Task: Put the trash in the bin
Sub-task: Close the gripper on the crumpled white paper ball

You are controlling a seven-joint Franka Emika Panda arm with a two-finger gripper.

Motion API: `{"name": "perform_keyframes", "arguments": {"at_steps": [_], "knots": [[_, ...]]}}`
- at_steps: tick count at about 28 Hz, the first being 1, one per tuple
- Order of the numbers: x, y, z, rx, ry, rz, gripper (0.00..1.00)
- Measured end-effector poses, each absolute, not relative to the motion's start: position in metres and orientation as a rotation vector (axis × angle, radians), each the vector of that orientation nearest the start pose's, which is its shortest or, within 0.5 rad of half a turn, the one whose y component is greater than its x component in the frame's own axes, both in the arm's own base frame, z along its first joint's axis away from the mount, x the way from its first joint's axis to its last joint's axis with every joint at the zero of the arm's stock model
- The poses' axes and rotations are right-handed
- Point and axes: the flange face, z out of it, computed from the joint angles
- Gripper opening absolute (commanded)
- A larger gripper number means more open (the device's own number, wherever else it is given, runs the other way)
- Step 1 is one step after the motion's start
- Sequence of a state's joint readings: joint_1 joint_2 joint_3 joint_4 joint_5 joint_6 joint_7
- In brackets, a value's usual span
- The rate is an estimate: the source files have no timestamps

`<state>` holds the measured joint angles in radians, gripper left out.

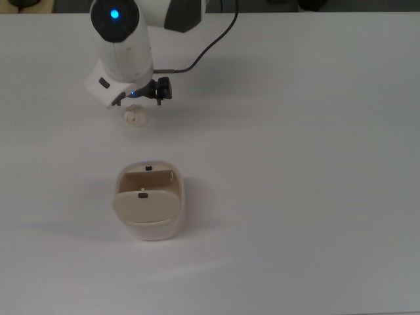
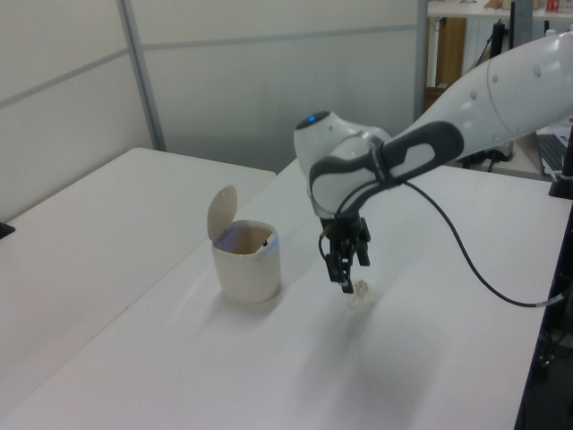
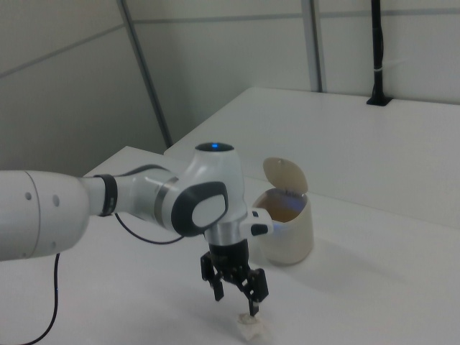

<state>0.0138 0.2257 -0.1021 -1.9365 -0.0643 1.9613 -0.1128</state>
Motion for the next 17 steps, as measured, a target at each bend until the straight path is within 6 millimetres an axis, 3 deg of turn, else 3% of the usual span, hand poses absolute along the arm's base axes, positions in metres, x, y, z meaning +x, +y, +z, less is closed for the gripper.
{"name": "perform_keyframes", "arguments": {"at_steps": [3, 5, 9, 12, 17], "knots": [[0.576, -0.054, 0.34, -3.187, -0.097, 0.354, 0.81], [0.577, -0.054, 0.333, -3.188, -0.1, 0.363, 0.73], [0.578, -0.055, 0.328, -3.192, -0.103, 0.359, 0.58], [0.58, -0.055, 0.325, -3.195, -0.104, 0.349, 0.56], [0.582, -0.056, 0.321, -3.198, -0.106, 0.338, 0.45]]}}
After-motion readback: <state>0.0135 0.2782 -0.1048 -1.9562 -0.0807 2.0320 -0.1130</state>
